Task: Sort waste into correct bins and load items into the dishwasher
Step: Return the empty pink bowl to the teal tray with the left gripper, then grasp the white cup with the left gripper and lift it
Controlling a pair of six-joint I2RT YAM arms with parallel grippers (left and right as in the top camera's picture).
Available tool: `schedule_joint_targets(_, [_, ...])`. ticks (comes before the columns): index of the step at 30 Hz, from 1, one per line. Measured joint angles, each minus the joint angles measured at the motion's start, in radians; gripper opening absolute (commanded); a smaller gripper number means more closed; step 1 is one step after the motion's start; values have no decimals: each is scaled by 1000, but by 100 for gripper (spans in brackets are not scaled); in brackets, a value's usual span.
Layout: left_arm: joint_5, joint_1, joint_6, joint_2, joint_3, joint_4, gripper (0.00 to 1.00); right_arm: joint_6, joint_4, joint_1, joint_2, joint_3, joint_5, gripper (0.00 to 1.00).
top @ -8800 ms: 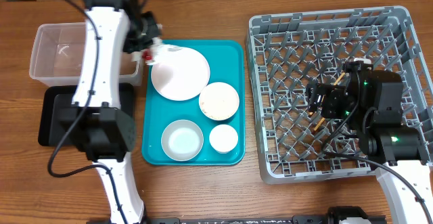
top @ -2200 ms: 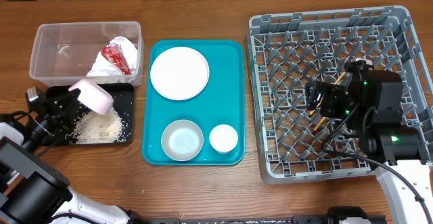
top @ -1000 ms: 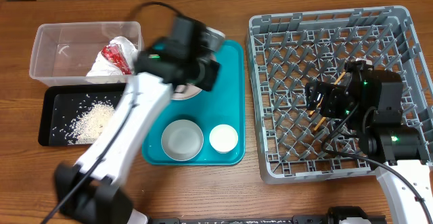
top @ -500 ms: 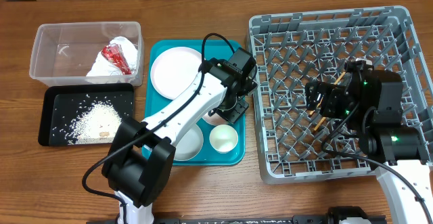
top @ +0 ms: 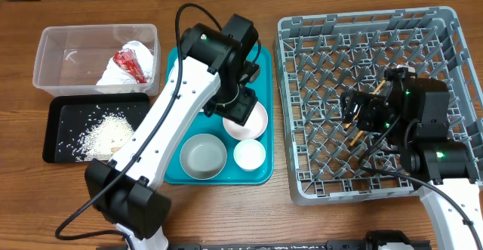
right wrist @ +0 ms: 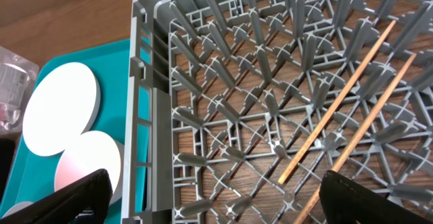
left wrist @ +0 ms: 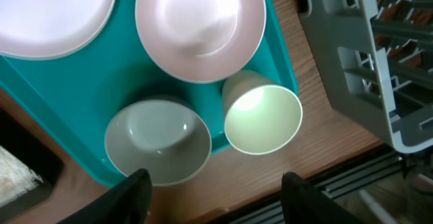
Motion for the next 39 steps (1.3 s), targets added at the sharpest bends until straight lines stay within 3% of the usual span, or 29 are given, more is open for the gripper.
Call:
schedule_joint_targets(3, [0, -12, -78, -46, -119, 42, 56, 1, 1, 0, 0, 0, 0, 100])
schedule_joint_targets(8, [2, -39, -205, -144, -426, 294, 49, 0, 1, 0, 0, 0, 0, 100])
schedule_joint_targets(12, [5, -40, -248, -146, -593, 447, 37, 1, 1, 0, 0, 0, 0, 100])
schedule_joint_targets(17, [16, -46, -253, -137, -618, 502, 30, 1, 0, 0, 0, 0, 0, 100])
schedule_joint_targets(19, [23, -58, -253, -128, -638, 522, 19, 1, 0, 0, 0, 0, 0, 100])
schedule_joint_targets(23, [27, -70, -256, -106, -647, 534, 11, 0, 0, 0, 0, 0, 0, 100])
schedule_joint_targets(24, [27, -70, -256, -104, -647, 534, 4, 0, 0, 0, 0, 0, 0, 100])
schedule_joint_targets(28, [37, -70, -255, -104, -647, 540, 4, 1, 0, 0, 0, 0, 0, 100])
schedule_joint_targets(33, [203, -2, -175, -101, -610, 425, 4, 1, 11, 0, 0, 0, -54, 100])
schedule_joint_targets(39, [611, 295, 161, -101, -423, 182, 4, 25, 152, 0, 3, 0, -310, 100])
